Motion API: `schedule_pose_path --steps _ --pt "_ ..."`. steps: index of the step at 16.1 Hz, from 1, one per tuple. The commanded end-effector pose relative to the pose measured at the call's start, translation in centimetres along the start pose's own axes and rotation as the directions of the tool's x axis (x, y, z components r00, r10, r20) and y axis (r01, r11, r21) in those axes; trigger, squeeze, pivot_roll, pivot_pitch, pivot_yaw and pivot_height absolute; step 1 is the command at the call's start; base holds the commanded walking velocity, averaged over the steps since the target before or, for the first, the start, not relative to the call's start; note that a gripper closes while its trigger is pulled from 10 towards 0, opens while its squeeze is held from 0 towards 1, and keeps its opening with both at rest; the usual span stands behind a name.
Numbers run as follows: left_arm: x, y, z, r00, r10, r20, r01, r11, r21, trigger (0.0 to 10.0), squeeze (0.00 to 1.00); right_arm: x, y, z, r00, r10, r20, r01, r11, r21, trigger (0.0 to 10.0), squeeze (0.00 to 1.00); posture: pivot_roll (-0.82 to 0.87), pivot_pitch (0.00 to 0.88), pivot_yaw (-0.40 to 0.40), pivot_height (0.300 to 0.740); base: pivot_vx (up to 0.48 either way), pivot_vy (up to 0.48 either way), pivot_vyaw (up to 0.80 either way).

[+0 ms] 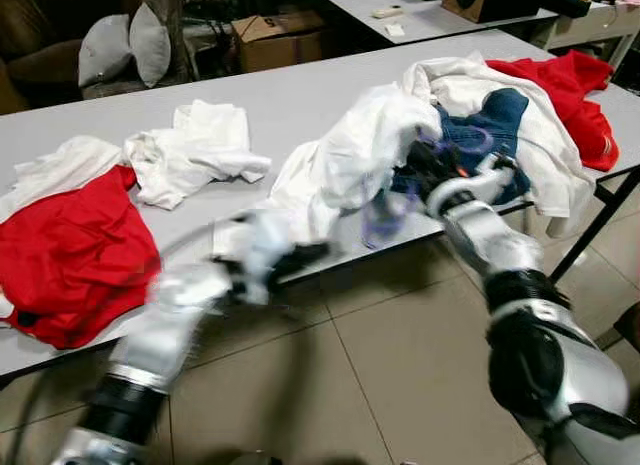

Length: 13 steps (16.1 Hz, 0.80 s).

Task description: Hang hanger

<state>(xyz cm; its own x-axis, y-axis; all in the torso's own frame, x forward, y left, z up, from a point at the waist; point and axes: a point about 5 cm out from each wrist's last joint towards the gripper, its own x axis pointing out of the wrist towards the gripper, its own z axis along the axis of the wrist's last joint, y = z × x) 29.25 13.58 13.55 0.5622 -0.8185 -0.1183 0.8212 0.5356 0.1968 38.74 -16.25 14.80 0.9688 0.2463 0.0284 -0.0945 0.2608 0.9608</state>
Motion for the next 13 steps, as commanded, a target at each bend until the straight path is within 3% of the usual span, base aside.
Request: schedule_pose_path --steps 1,2,4,5,6,8,13 --pt "0.1 0.6 0.1 0.999 0.039 0.014 -0.039 0.999 0.016 10.0 0.00 0.1 0.9 0.0 0.998 0.049 -0.030 -0.050 0.998 -0.031 10.0 0.00 -0.06 0.000 0.020 0.740 0.000 0.000 0.00" --pt "0.6 1.1 0.1 0.998 0.065 0.014 -0.065 0.997 0.030 10.0 1.00 -0.3 0.8 0.2 0.996 0.070 -0.062 -0.073 0.996 -0.049 10.0 0.00 -0.06 0.000 0.014 0.740 0.000 0.000 0.00" --pt "3.4 0.0 -0.8 0.997 0.072 -0.010 -0.072 0.997 0.042 10.0 1.00 -1.4 0.8 0.0 0.979 0.131 -0.153 -0.139 0.989 -0.044 10.0 0.00 -0.06 0.000 0.010 0.740 0.000 0.000 0.00" --pt "3.7 -0.1 -1.0 0.997 0.078 -0.013 -0.077 0.996 0.046 10.0 1.00 -1.6 0.8 -0.1 0.976 0.141 -0.168 -0.150 0.988 -0.042 10.0 0.00 -0.06 0.000 0.010 0.740 0.000 0.000 0.00" --pt "5.2 -0.6 -0.9 0.995 0.101 0.016 -0.102 0.994 0.051 10.0 1.00 -2.2 0.9 -0.1 0.963 0.176 -0.206 -0.188 0.981 -0.041 10.0 0.00 -0.09 0.000 0.015 0.740 0.000 0.000 0.00" --pt "6.9 0.2 0.0 0.979 0.187 0.081 -0.192 0.979 0.063 10.0 1.00 -3.2 0.9 0.2 0.946 0.208 -0.248 -0.231 0.970 -0.069 10.0 0.00 -0.10 0.000 0.025 0.740 0.000 0.000 0.00" --pt "7.7 1.1 1.2 0.945 0.273 0.179 -0.291 0.953 0.082 10.0 1.00 -4.9 0.4 0.8 0.943 0.212 -0.258 -0.242 0.966 -0.090 10.0 0.00 -0.13 0.000 0.047 0.740 0.000 0.000 0.00"
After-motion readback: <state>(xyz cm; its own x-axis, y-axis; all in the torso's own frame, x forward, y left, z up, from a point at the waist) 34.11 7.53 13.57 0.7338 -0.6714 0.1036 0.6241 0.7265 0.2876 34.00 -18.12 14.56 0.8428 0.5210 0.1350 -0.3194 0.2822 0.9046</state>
